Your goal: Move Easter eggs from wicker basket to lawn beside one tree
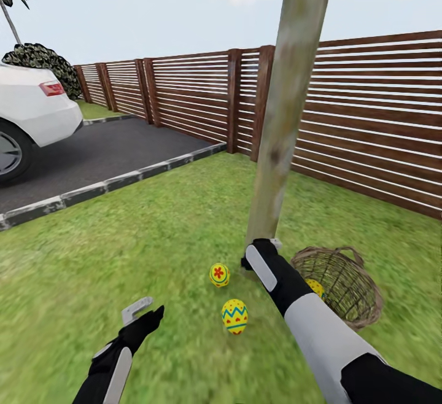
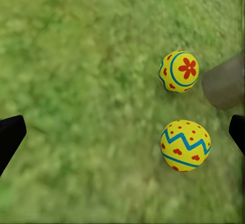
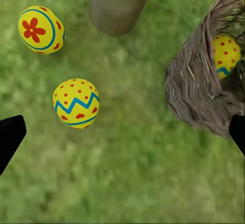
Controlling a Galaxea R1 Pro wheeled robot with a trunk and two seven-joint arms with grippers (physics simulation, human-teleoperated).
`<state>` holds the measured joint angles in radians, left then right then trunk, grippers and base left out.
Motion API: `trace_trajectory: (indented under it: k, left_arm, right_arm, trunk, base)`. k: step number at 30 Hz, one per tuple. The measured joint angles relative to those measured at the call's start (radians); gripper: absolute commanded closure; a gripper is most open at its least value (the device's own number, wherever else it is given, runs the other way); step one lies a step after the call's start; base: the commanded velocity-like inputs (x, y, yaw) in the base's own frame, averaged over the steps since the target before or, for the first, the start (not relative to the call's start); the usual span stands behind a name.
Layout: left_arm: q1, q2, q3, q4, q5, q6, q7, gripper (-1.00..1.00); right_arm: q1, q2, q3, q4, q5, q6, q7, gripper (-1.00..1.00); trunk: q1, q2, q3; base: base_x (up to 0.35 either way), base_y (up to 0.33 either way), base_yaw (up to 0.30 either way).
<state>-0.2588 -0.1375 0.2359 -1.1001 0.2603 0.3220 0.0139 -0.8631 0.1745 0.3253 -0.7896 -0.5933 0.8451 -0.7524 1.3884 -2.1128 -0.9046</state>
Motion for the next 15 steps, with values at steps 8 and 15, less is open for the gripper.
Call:
trace_trajectory:
  k: [8,15]
  left_arm:
    - [0.0,0.004,0.002,-0.023,-0.001,0.068,-0.001,-1.0]
    - [0.0,0.006,0.004,-0.03,-0.001,0.082,-0.001,-1.0]
  right_arm:
    - [-0.044,0.0,0.001,-0.001,0.001,-0.001,-0.058,-1.0]
    - [-0.067,0.0,-0.002,-0.035,0.002,-0.029,-0.121,-1.0]
  trunk:
    - [0.0,0.0,0.0]
    - [0.0,0.0,0.0]
  base:
    - [-0.013,-0.028,0.0]
    - [-0.001,-0.208,0.0]
